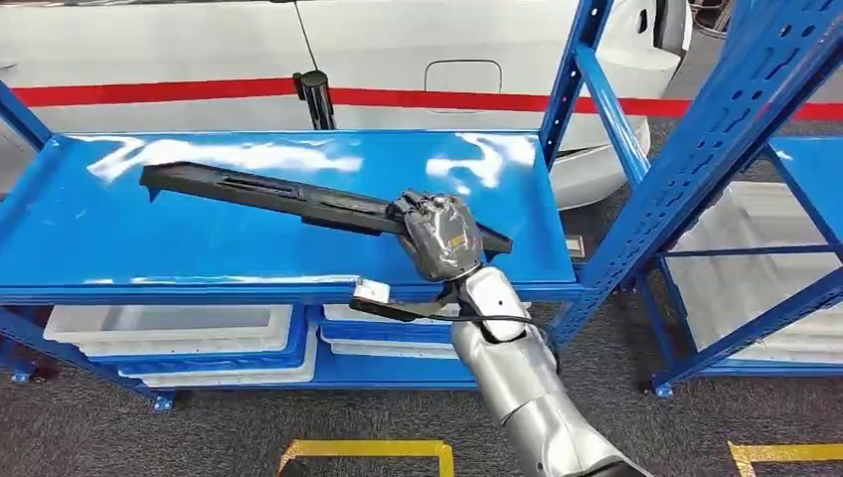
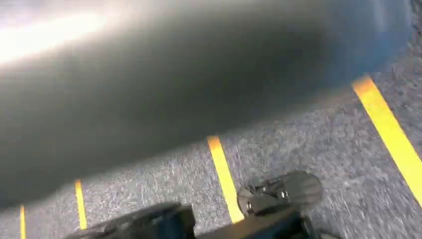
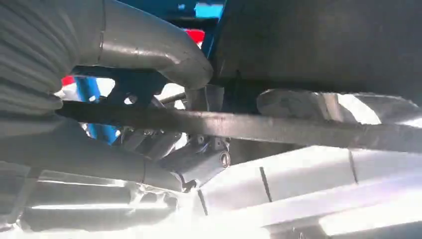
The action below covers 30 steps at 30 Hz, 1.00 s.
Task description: Take the parts from the cabinet and place them on the table.
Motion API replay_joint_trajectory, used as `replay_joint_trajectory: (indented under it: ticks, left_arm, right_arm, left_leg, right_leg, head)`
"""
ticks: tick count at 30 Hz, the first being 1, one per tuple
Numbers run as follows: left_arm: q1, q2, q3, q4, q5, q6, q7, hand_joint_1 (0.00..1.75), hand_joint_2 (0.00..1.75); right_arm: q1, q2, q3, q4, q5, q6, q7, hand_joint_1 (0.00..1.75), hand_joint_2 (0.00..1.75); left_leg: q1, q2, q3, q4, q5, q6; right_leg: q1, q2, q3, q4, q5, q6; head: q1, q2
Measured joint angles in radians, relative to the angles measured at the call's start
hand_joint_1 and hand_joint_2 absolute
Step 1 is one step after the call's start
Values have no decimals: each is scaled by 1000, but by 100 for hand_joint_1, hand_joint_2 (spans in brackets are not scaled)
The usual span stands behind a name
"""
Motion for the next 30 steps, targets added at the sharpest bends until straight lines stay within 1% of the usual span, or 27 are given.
replay_joint_trajectory:
  ticks: [1, 2, 3, 7, 8, 10, 11, 13, 15, 20, 24, 25, 27, 28, 30]
  left_arm:
    - [0, 0, 0, 0, -6, 14, 0, 0, 0]
    - [0, 0, 0, 0, -7, 21, 0, 0, 0]
    - [0, 0, 1, 0, -8, 26, 0, 0, 0]
    - [0, 1, 3, 0, -10, 29, 0, 0, 0]
    - [0, 1, 4, 0, -14, 32, 1, 0, 0]
    - [1, 2, 4, 0, -26, 41, 5, 0, 0]
    - [2, 3, 4, 0, -31, 44, 7, 0, 0]
    - [5, 8, 4, 0, -39, 44, 5, 0, 0]
    - [9, 11, 3, 0, -47, 46, 0, 0, 0]
    - [13, 19, 4, 0, -21, 26, -29, 0, 0]
    - [14, 24, 5, 0, -14, 20, -27, 0, 0]
    - [14, 26, 5, 0, -13, 16, -27, 0, 0]
    - [15, 29, 6, 0, -8, 15, -23, 0, 0]
    - [16, 31, 7, 0, -8, 10, -20, 0, 0]
    - [20, 37, 8, 0, -8, 2, -20, 0, 0]
  right_arm:
    - [2, 4, -6, -1, -63, 0, -40, 175, 175]
    - [4, 6, -5, -3, -125, 2, -65, 175, 175]
    - [4, 7, -5, -5, -159, 2, -71, 175, 175]
    - [5, 8, -6, -9, -187, 2, -77, 175, 175]
    - [6, 8, -5, -10, -210, 8, -82, 175, 175]
    - [20, -7, 14, -41, -322, 53, -92, 175, 175]
    - [30, -25, 32, -76, -379, 72, -89, 175, 175]
    - [60, -84, 68, -177, -509, 104, -75, 175, 175]
    - [94, -160, 84, -295, -622, 130, -74, 175, 175]
    - [175, -346, 87, -540, -752, 179, -73, 175, 175]
    - [218, -425, 79, -672, -782, 211, -47, 175, 175]
    - [238, -455, 67, -724, -792, 224, -32, 175, 175]
    - [282, -503, 39, -800, -826, 236, -26, 175, 175]
    - [310, -528, 16, -839, -846, 245, -29, 175, 175]
    - [373, -576, -41, -911, -898, 283, -44, 175, 175]
  left_leg:
    - [0, 0, 0, 0, 0, 0]
    - [0, 0, 0, 0, 0, 0]
    - [0, -1, 0, 0, 0, 0]
    - [0, 0, 0, 0, 0, 0]
    - [0, 0, 0, 0, 0, 0]
    - [0, -1, 0, 0, 0, 0]
    - [-1, -3, 0, 0, 0, 0]
    - [-2, -3, -1, 0, 0, 0]
    - [-3, -3, -2, 1, 0, 1]
    - [-7, -3, -1, 1, -3, 5]
    - [-7, -2, -1, 2, -4, 6]
    - [-7, -3, -1, 2, -4, 6]
    - [-7, -3, -1, 2, -4, 7]
    - [-7, -3, -1, 2, -4, 7]
    - [-7, -3, -1, 1, -5, 7]
  right_leg:
    - [0, 0, 0, 0, 0, 0]
    - [0, 0, 0, 0, 0, 0]
    - [0, -1, 0, 0, 0, 0]
    - [0, 0, 0, 0, 0, 0]
    - [0, 0, 0, 0, 0, 0]
    - [0, -1, -1, 0, 0, 0]
    - [0, -3, -1, 0, 0, 0]
    - [0, -3, -1, 0, 0, 0]
    - [0, -3, -2, 0, 0, 0]
    - [-2, -3, -2, 0, -1, 1]
    - [-3, -3, -2, 0, -1, 1]
    - [-3, -3, -2, -1, -1, 1]
    - [-3, -3, -2, -1, -1, 2]
    - [-3, -4, -1, -1, -2, 4]
    - [-3, -4, -1, -1, -3, 4]
  head:
    - [0, 0]
    - [0, 0]
    - [0, 0]
    - [0, 0]
    - [0, 0]
    - [0, 0]
    - [0, 0]
    - [-1, 0]
    - [0, 0]
    - [0, 0]
    - [0, 0]
    - [0, 0]
    - [0, 0]
    - [0, 0]
    - [-1, 0]
